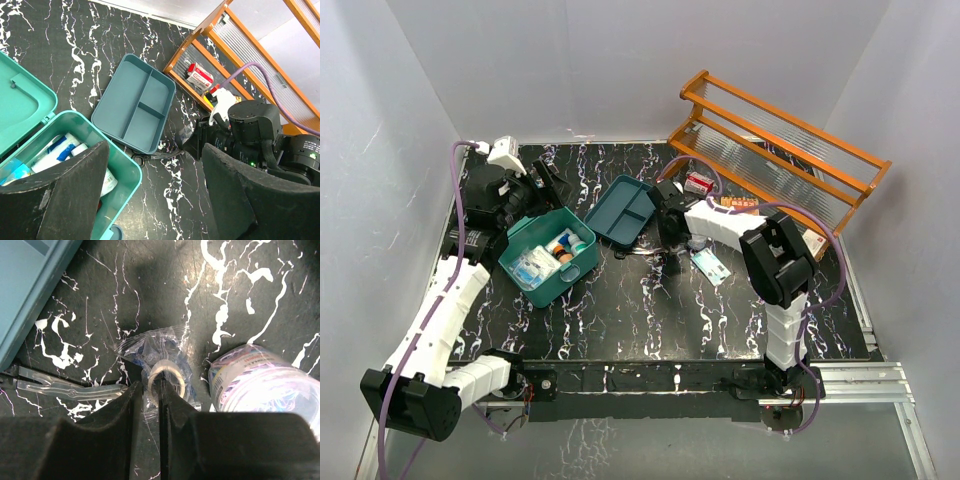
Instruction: Organize the medicine kit
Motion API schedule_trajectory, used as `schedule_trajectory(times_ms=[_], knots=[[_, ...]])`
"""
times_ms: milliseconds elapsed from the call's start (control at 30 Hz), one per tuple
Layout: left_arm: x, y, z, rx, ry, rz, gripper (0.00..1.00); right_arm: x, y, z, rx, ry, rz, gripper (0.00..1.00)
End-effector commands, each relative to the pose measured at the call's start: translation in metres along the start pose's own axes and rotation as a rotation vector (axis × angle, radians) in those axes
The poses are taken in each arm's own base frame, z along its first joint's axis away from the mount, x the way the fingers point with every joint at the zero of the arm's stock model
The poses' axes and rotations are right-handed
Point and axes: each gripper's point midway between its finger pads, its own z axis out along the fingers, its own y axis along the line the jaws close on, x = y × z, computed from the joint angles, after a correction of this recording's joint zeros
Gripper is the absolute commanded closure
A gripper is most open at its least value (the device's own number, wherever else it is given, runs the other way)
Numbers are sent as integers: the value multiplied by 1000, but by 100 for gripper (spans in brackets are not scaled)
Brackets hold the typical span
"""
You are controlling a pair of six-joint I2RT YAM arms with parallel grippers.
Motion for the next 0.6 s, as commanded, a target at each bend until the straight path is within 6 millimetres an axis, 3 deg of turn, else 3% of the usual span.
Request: schedule_trajectory(times_ms=[0,167,300,567], knots=[[-8,-6,2,30,-24,14,27,-17,5,2,-4,-36,2,84],[-10,-6,4,29,-30,19,27,-21,4,1,4,-47,-2,98],[-12,-6,6,26,-35,27,27,-32,3,-7,8,-84,5,100],[-20,-3,7,5,-62,36,27,-83,17,-49,-67,-252,57,100]])
